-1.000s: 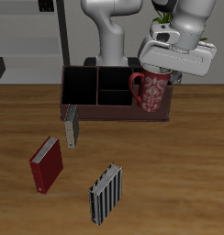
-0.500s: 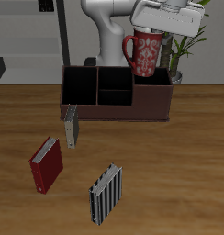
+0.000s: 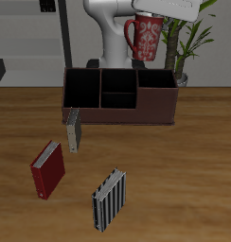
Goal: Place the red mug into the back desk caddy's right compartment
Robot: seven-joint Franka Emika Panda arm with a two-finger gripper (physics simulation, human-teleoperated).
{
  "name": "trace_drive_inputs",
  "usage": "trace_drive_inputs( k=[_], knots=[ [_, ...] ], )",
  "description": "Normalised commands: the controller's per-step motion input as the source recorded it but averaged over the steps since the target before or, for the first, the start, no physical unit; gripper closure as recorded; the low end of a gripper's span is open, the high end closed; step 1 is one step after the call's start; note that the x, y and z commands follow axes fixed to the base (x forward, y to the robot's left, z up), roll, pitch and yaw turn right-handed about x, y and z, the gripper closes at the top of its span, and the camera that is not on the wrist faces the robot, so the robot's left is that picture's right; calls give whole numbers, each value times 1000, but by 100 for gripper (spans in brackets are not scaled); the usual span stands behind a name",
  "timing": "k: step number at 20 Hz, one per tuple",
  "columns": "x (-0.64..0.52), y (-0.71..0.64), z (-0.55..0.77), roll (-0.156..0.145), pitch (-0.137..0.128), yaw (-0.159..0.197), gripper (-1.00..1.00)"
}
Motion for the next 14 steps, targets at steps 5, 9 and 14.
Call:
trace_drive_inputs(
  k=[5,9,14],
  knots=[
    [-422,251,-125,62,26,15,100],
    [-466,246,-92,63,-2,20,100],
    [-291,110,-81,25,10,7,100]
  ],
)
